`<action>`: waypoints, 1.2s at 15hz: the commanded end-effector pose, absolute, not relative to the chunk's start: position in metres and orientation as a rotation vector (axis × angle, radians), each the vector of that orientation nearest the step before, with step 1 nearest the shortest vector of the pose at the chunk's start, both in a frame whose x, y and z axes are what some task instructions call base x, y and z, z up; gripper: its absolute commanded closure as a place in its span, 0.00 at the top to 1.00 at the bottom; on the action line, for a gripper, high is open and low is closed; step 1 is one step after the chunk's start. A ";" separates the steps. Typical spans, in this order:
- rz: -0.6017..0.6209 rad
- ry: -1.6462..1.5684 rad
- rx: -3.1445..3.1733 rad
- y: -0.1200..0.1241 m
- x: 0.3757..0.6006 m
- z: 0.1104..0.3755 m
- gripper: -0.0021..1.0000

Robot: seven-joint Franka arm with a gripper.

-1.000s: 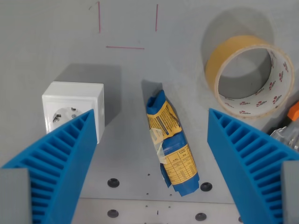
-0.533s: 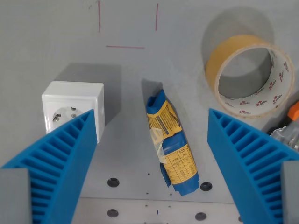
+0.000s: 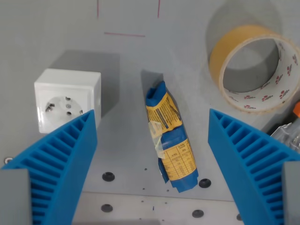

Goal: Pick up the blue bag

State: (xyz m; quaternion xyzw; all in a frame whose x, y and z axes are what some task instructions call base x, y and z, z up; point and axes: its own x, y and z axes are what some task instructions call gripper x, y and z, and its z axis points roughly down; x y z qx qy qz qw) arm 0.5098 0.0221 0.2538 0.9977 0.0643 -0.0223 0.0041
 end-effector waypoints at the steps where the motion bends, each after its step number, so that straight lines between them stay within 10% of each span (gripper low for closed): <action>1: 0.118 0.378 3.098 0.015 0.493 0.245 1.00; 18: 0.148 0.700 3.003 0.005 0.438 0.189 1.00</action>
